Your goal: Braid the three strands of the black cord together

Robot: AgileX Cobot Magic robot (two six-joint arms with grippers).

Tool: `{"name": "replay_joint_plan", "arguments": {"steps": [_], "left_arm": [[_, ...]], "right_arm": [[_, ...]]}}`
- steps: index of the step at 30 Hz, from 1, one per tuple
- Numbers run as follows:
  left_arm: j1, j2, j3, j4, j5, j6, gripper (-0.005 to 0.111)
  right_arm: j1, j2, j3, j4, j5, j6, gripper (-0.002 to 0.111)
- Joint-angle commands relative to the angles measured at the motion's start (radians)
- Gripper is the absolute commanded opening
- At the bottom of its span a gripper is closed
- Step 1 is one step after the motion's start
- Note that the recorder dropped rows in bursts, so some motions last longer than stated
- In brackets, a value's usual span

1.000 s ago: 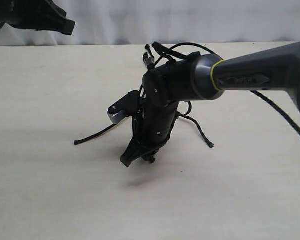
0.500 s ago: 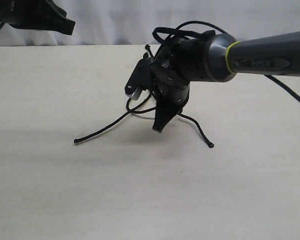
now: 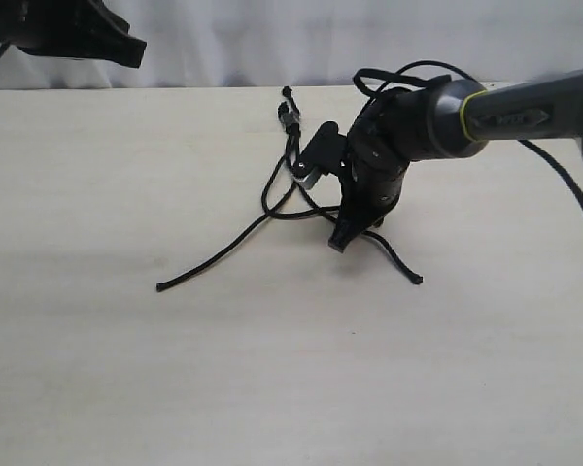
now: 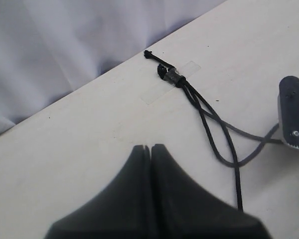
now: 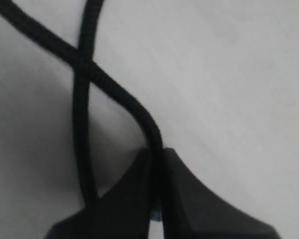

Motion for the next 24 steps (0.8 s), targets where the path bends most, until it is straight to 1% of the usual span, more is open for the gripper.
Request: {"name": "replay_joint_plan", "arguments": {"steps": [1, 4, 5, 7, 9, 12, 13, 15, 18, 21, 24], "left_arm": [[0.000, -0.003, 0.004, -0.012, -0.012, -0.001, 0.000], [0.000, -0.003, 0.004, -0.012, -0.011, -0.001, 0.000], [0.000, -0.003, 0.004, -0.012, -0.003, -0.001, 0.000], [0.000, -0.003, 0.004, -0.012, -0.003, -0.001, 0.000], [0.000, -0.003, 0.004, -0.012, -0.003, -0.001, 0.000], [0.000, -0.003, 0.004, -0.012, -0.003, -0.001, 0.000], [0.000, -0.003, 0.004, -0.012, -0.003, -0.001, 0.000], [0.000, -0.003, 0.004, -0.012, -0.003, -0.001, 0.000], [0.000, -0.003, 0.004, -0.012, -0.003, -0.001, 0.000], [0.000, -0.003, 0.004, -0.012, -0.003, -0.001, 0.000], [0.000, -0.003, 0.004, -0.012, -0.005, -0.001, 0.000]], "right_arm": [[0.020, -0.001, 0.011, 0.254, 0.117, -0.212, 0.004], [0.047, -0.007, 0.011, 0.439, 0.212, -0.392, 0.004], [0.071, -0.025, 0.009, 0.519, 0.237, -0.473, 0.004], [0.105, -0.079, 0.007, 0.526, 0.225, -0.506, 0.004], [0.108, -0.146, -0.002, 0.526, 0.183, -0.506, 0.004], [0.068, -0.215, -0.002, 0.524, 0.123, -0.506, 0.004], [0.039, -0.225, -0.002, 0.524, 0.118, -0.506, 0.004], [-0.015, -0.225, -0.002, 0.524, 0.111, -0.501, 0.004], [-0.088, -0.197, -0.002, 0.530, 0.111, -0.443, 0.004], [-0.123, -0.157, -0.002, 0.530, 0.133, -0.443, 0.004], [-0.132, -0.148, -0.002, 0.538, 0.145, -0.389, 0.004]]}}
